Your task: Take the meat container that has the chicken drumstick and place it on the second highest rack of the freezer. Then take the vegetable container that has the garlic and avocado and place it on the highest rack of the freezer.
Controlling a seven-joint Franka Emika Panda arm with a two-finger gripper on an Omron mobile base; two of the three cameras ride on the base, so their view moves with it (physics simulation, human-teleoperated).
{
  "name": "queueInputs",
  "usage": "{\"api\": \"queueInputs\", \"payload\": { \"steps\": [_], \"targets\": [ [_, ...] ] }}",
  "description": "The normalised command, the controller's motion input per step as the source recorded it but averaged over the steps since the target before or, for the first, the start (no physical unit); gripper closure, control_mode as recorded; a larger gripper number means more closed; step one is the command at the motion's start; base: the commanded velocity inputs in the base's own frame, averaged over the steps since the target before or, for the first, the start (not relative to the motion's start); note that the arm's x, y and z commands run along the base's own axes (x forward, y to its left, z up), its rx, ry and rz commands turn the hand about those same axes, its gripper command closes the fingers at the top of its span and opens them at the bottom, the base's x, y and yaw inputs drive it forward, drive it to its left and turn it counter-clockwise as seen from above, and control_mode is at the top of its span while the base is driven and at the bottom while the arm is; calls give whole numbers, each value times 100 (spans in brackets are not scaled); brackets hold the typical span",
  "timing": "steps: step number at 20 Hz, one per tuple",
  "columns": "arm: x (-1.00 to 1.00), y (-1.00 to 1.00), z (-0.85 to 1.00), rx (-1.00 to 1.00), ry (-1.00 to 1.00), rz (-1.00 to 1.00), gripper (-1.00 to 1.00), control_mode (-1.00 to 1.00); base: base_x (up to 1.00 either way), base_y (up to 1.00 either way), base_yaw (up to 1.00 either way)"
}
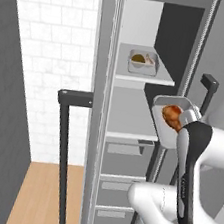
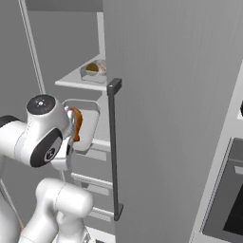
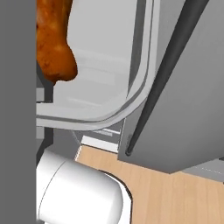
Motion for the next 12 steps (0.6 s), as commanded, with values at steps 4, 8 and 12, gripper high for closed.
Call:
{"api": "queueInputs", "payload": {
  "steps": [4,8,12],
  "targets": [
    [25,39,-46,-11,12,-2,100,-100,0,0,0],
    [19,69,-73,-15,15,0,100,-100,0,0,0],
    [44,40,-66,-1,17,0,100,-100,0,0,0]
  ]
}}
